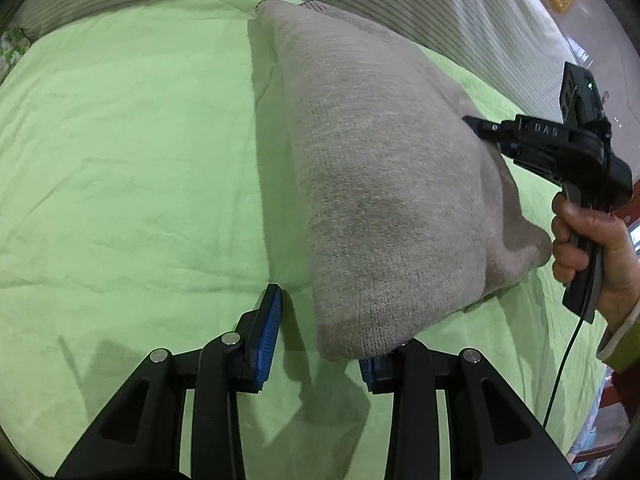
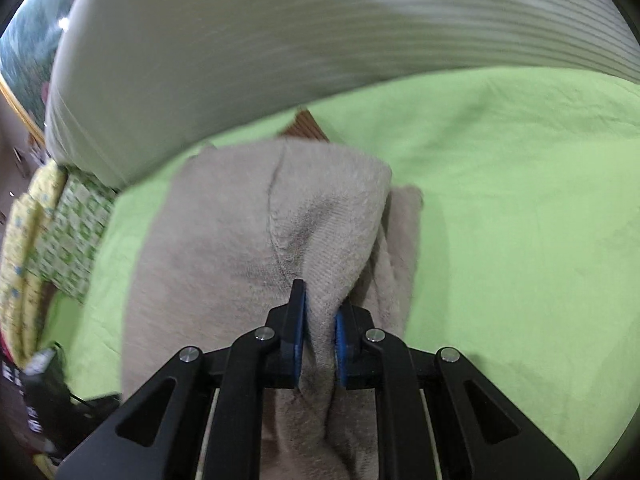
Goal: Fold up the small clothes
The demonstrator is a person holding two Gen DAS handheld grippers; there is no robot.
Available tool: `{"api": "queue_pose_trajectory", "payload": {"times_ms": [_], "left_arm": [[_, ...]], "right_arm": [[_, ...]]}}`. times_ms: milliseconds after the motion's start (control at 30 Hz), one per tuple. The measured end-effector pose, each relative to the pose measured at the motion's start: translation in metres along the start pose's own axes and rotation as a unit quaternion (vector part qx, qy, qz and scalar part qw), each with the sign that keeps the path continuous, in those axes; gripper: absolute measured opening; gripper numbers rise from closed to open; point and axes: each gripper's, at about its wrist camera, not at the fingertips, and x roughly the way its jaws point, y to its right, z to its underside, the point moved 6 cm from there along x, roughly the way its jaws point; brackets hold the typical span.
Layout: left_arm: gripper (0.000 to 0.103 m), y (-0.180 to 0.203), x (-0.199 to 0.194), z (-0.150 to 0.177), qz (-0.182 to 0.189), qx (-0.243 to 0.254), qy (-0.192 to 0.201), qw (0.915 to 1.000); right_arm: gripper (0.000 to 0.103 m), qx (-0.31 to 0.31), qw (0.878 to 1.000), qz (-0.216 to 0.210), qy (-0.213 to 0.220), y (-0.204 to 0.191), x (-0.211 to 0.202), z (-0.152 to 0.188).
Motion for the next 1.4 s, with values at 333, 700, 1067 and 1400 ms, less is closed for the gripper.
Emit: {"api": "queue_pose_trajectory", "payload": {"times_ms": [333, 700, 1067, 1400], "left_arm": [[0.036, 0.010, 0.006, -0.015, -0.004, -0.005, -0.016, 0.9999], [0.038, 0.013, 0.005, -0.009, -0.029, 0.005, 0.000, 0.9996], [0.014, 0.022, 0.013, -0.007, -0.010, 0.022, -0.008, 0.9997], [0.037, 0.012, 0.005, -0.007, 0.010, 0.008, -0.032, 0.9994]], "right_arm": [[0.029, 0.025, 1.000, 0.012, 0.008, 0.002, -0.010, -0.002], [0.041, 0.063, 0.998, 0.018, 0.019, -0.011, -0.073, 0.089], [0.007, 0.055, 0.998, 0.038, 0.017, 0.009, -0.076, 0.094], [0.015, 0.082, 0.995, 0.051, -0.018, 0.025, -0.064, 0.107]]}}
